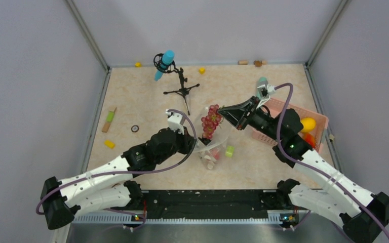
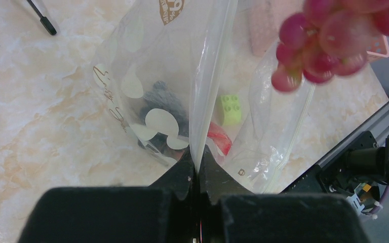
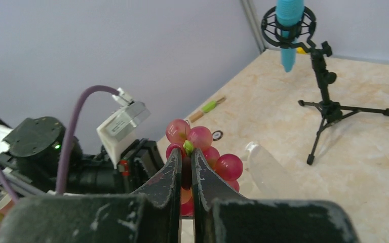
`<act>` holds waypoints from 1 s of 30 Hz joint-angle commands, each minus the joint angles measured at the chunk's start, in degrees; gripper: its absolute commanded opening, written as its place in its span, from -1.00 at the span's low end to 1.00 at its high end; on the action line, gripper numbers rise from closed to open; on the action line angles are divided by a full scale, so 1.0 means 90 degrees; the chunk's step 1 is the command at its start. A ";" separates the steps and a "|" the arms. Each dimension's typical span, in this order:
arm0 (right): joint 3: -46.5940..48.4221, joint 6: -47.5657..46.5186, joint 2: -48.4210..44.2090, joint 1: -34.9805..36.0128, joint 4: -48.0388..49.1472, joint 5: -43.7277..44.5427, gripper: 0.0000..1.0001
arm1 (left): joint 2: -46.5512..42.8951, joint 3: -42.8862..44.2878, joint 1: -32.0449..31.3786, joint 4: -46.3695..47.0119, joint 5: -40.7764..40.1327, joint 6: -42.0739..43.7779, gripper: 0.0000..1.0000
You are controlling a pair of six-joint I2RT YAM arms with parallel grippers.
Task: Place the food in the zip-top bag and seal the zipper
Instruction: Place the fake fruit in the zipper food storage bag.
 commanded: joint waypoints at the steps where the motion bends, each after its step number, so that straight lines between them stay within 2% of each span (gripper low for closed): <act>1: -0.0044 -0.0427 0.0192 0.0234 0.0472 0.0977 -1.00 | -0.0178 -0.0017 0.0018 0.0249 0.0171 0.0008 -1.00; 6: -0.0016 -0.1215 0.0583 0.1101 0.0202 0.2233 -1.00 | -0.0194 -0.0042 0.0014 0.0247 0.0141 0.0002 -1.00; 10: -0.0099 -0.1507 0.0780 0.1530 0.0197 0.2748 -1.00 | -0.0213 -0.0054 0.0019 0.0250 0.0128 -0.0008 -1.00; 20: -0.0478 -0.1406 0.0858 0.1969 0.0189 0.3129 -0.99 | -0.0313 -0.0053 0.0018 0.0208 0.0068 0.0003 -1.00; 22: -0.0505 -0.1390 0.0941 0.2045 0.0240 0.3115 -0.85 | -0.0369 -0.0065 0.0013 0.0215 0.0073 0.0000 -1.00; 28: -0.0379 -0.1268 0.1368 0.2111 0.0277 0.3257 0.05 | -0.0393 -0.0098 0.0013 0.0271 0.0112 0.0012 -1.00; 30: -0.0283 -0.1275 0.1452 0.2109 0.0095 0.3438 0.19 | -0.0394 -0.0102 0.0012 0.0269 0.0133 0.0018 -1.00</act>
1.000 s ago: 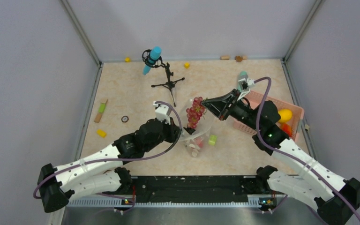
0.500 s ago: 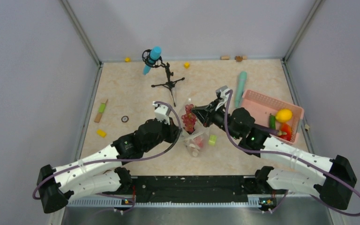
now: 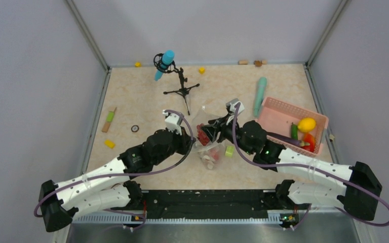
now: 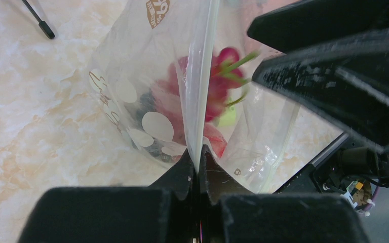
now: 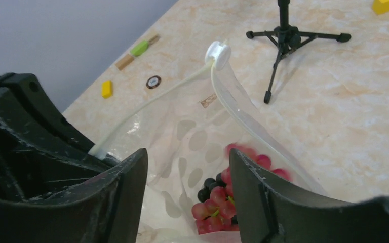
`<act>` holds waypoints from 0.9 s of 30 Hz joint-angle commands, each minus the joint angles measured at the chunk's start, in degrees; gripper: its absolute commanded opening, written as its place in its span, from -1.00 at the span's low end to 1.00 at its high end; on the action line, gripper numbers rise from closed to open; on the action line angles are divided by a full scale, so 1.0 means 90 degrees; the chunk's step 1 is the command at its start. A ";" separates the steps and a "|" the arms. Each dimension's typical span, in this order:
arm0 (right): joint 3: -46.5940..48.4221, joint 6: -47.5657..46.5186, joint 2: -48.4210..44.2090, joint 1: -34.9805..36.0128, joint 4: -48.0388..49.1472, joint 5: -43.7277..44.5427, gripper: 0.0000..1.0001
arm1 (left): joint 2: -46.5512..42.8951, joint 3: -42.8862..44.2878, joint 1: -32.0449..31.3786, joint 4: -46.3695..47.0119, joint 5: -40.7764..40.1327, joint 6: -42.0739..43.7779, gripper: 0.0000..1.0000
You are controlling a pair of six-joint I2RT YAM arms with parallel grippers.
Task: Place the food in the zip-top bag and seal the zipper
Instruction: Place the fake fruit in the zipper food storage bag.
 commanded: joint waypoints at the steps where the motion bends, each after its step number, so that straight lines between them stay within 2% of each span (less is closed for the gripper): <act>1: 0.0284 0.0023 0.0179 0.0087 -0.0050 0.0416 0.23 | -0.0096 -0.0033 0.0013 0.0273 0.0034 0.0011 -1.00; 2: 0.0320 0.0028 0.0147 0.0089 -0.0158 0.0469 0.25 | -0.0099 -0.0046 0.0012 0.0276 0.0032 0.0016 -1.00; 3: 0.0345 0.0029 0.0117 0.0090 -0.0225 0.0483 0.53 | -0.0096 -0.0044 0.0019 0.0276 0.0031 0.0005 -1.00; 5: 0.0360 0.0020 0.0007 0.0092 -0.0348 0.0430 0.76 | -0.0087 -0.0042 0.0019 0.0276 0.0066 0.0000 -1.00; 6: 0.0362 -0.0004 -0.0060 0.0092 -0.0406 0.0415 0.93 | -0.0089 -0.0038 0.0015 0.0276 0.0057 0.0000 -1.00; 7: 0.0360 -0.0029 -0.0112 0.0085 -0.0457 0.0423 0.97 | -0.0087 -0.0042 0.0012 0.0281 0.0052 -0.0009 -1.00; 15: 0.0672 -0.0099 -0.0726 0.0071 -0.1535 0.0947 0.98 | 0.0062 -0.0024 0.0018 0.0305 0.0010 -0.0010 -1.00; 18: 0.0875 0.0110 -0.0999 -0.0238 -0.2179 0.1185 0.98 | 0.0108 -0.0004 0.0019 0.0291 0.0070 -0.0029 -1.00; 27: 0.1154 0.1420 -0.1228 -0.2983 -0.4076 0.0695 0.98 | 0.0044 -0.0005 0.0017 0.0266 0.0062 -0.0059 -1.00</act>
